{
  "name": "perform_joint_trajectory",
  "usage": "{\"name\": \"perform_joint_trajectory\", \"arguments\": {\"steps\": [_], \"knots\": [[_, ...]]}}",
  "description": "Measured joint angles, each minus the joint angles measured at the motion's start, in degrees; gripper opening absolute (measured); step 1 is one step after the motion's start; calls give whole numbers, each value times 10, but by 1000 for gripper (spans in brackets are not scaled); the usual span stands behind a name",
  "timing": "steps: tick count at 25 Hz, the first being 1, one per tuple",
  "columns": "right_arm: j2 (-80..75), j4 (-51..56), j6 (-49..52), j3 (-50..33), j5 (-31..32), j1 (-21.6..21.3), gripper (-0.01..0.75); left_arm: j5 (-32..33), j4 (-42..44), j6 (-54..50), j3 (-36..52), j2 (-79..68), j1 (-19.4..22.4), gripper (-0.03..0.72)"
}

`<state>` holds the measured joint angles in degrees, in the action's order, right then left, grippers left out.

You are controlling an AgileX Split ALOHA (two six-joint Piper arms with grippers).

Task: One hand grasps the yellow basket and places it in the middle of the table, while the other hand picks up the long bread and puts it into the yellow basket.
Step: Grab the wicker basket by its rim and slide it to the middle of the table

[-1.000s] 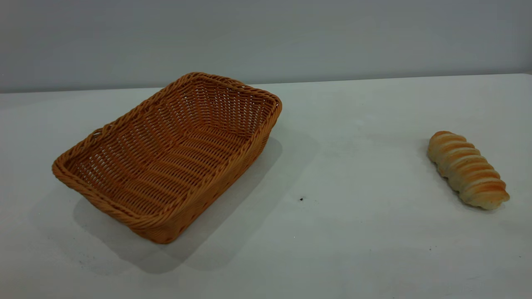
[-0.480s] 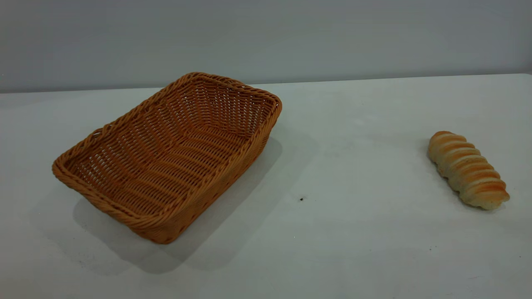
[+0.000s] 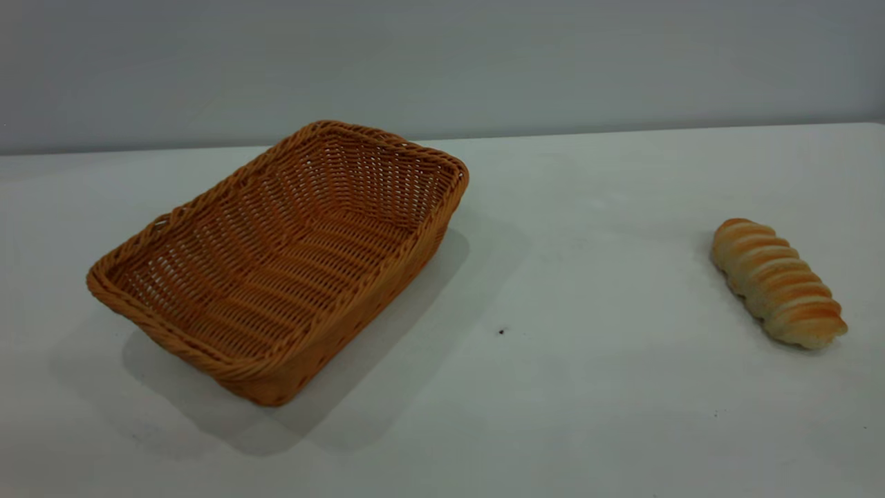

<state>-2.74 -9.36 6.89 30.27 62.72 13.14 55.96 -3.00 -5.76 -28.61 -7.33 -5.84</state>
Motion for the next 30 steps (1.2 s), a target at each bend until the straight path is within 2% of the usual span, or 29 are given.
{"name": "perform_joint_trajectory", "arguments": {"steps": [9,14,23,30], "knots": [[-162,-126,82,68,-25,0,401,-168,-2,-25,0,-254,0,516],[-233,-144,110,93,-30,0,401,-249,-4,-26,0,-394,0,516],[-325,-104,129,108,-36,0,401,-337,-19,-78,-13,-559,0,515],[-343,-72,130,108,-39,0,401,-345,-19,-151,-63,-674,0,515]]}}
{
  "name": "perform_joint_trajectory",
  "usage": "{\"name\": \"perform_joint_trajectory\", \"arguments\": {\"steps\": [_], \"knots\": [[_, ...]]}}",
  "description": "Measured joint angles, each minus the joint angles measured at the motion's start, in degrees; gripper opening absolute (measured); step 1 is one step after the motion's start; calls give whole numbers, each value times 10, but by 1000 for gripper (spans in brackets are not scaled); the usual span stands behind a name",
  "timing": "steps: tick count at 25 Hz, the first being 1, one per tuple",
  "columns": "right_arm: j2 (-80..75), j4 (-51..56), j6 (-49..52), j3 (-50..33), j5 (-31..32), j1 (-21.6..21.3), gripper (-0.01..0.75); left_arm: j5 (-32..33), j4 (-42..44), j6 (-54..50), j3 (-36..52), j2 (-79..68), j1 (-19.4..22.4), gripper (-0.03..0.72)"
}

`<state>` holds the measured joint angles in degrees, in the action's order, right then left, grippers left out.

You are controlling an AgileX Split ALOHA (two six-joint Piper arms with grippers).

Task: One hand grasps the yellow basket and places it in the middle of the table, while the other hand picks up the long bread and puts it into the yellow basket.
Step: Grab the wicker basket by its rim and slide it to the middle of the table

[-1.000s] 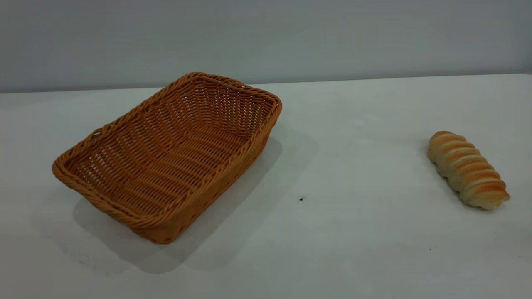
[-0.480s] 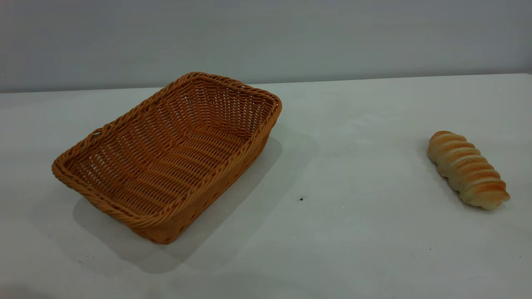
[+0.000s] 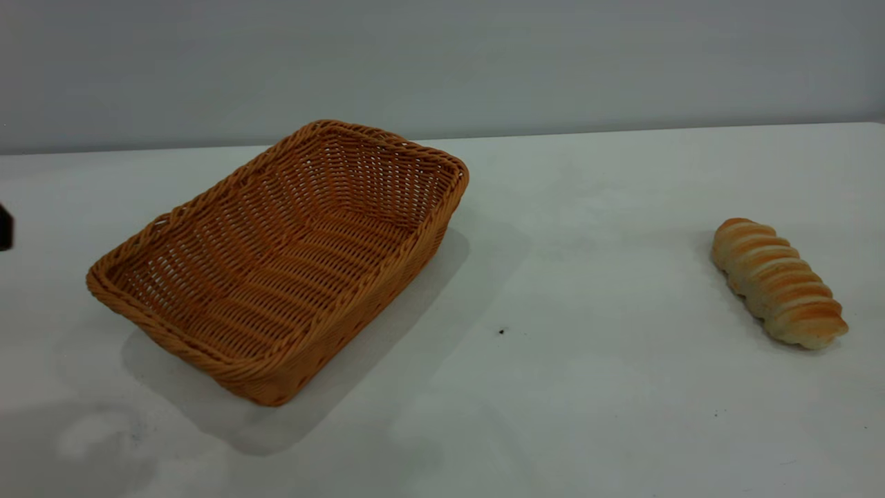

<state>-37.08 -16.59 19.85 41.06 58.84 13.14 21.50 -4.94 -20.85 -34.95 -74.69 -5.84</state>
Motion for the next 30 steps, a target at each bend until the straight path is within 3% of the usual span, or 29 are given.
{"name": "perform_joint_trajectory", "arguments": {"steps": [12,18,30], "knots": [[0,15,0,0,-1,0,401,63,-5,-57,-138,-218,0,515],[0,15,0,0,-2,0,401,88,-62,-57,-192,-296,0,515],[0,15,0,0,-19,0,401,102,-139,-28,-226,-352,-1,515]]}}
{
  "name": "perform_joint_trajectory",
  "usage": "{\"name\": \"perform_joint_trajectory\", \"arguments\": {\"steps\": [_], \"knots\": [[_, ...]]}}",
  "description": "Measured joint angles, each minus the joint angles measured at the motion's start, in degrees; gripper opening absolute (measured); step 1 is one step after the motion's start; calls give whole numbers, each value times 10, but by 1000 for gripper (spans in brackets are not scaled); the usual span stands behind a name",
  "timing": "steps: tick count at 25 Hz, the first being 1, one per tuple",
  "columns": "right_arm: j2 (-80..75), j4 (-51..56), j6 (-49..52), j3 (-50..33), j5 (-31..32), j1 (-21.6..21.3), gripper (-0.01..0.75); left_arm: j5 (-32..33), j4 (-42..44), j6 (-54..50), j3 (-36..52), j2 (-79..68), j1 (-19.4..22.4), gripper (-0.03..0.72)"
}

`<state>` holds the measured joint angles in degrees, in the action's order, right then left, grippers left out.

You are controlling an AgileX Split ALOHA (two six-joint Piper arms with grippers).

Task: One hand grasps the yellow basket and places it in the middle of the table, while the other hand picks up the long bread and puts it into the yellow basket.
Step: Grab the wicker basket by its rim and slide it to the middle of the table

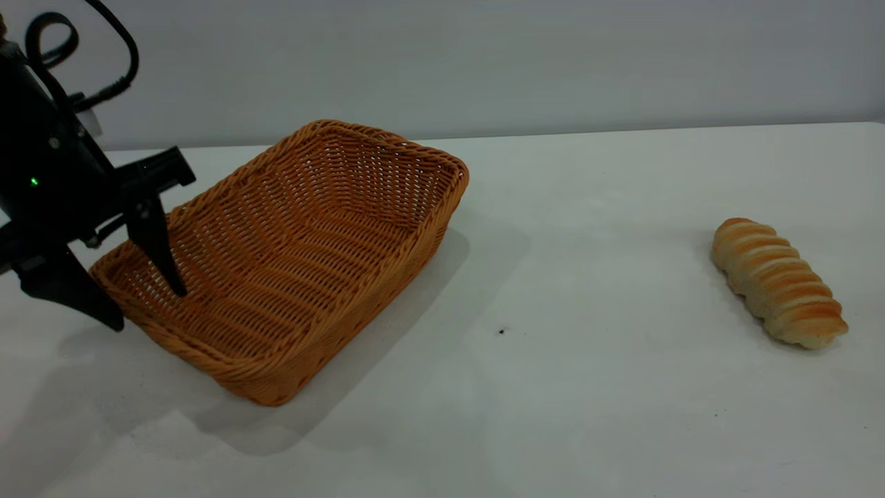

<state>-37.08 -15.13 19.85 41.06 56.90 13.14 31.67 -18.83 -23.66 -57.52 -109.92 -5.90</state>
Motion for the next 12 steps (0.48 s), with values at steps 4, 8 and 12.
{"name": "perform_joint_trajectory", "arguments": {"steps": [4,8,12], "knots": [[0,0,0,0,-5,0,401,-3,0,0,0,-17,-5,515],[0,0,0,0,-5,0,401,-31,0,0,0,-37,-16,515],[0,0,0,0,-5,0,401,-50,-2,0,0,-61,-22,472]]}}
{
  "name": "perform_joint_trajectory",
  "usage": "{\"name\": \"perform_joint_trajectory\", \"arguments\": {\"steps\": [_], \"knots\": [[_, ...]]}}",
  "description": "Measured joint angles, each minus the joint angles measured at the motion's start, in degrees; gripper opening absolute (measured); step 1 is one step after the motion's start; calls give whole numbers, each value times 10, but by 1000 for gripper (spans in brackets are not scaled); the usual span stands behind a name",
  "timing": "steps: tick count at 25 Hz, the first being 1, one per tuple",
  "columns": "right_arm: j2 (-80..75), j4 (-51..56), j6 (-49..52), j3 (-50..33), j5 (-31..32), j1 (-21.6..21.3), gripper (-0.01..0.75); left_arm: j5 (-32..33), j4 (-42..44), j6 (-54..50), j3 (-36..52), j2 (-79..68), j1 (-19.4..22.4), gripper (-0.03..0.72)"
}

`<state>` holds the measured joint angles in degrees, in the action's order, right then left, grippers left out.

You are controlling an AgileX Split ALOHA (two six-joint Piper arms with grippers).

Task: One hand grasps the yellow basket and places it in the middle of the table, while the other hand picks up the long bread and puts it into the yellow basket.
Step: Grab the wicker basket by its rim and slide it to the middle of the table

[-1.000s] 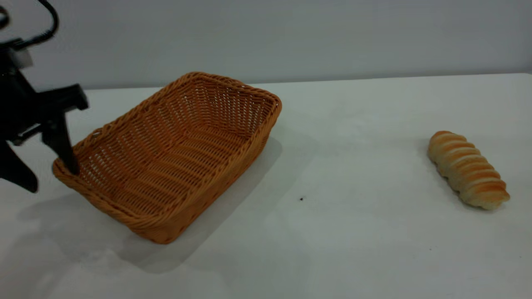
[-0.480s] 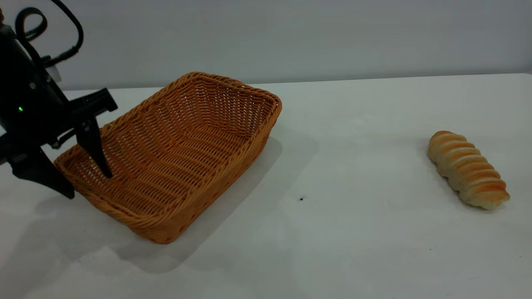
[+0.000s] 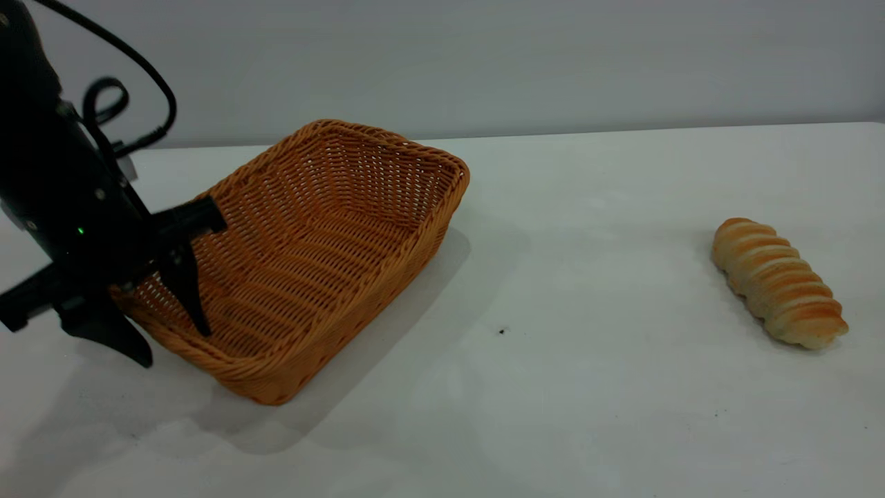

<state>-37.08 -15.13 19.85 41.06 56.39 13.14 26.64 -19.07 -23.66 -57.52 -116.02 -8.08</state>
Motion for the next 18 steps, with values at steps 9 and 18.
{"name": "perform_joint_trajectory", "arguments": {"steps": [9,18], "knots": [[0,0,0,0,-2,0,401,-35,-36,6,-2,-9,-3,100],[0,0,0,0,-2,0,401,-36,-38,45,-25,31,-4,101]]}}
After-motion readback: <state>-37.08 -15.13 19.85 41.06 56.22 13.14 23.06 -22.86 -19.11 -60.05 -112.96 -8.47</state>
